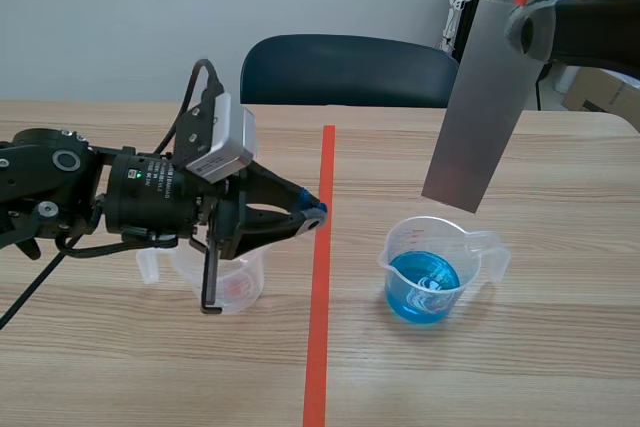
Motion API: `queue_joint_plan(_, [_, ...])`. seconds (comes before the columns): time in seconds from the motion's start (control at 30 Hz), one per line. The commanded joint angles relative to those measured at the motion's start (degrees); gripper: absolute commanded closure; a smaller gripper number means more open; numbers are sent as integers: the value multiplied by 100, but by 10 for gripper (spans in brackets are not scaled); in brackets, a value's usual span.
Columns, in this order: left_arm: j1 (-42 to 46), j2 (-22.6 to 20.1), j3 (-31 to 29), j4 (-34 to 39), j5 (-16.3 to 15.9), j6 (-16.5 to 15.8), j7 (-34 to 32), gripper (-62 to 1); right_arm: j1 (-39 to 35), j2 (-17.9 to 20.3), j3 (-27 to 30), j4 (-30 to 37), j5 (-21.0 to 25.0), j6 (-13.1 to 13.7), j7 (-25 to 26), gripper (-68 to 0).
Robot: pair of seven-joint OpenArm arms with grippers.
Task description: Do the redox reaction experiment. move the plate over the blue solution
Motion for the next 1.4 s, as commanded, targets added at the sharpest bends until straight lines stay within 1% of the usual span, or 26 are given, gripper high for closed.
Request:
queue_joint_plan(0.0, [-79,28,-35,118,-81,15,-83,-29,129,33,118,55,107,7,133,-4])
queue_joint_plan(0.23, [-114,28,-37,118,-79,72,-223,-29,129,33,118,55,107,7,133,-4])
queue_joint_plan(1.37, [-142,28,-37,118,-81,72,-216,-29,129,33,118,55,107,7,133,-4])
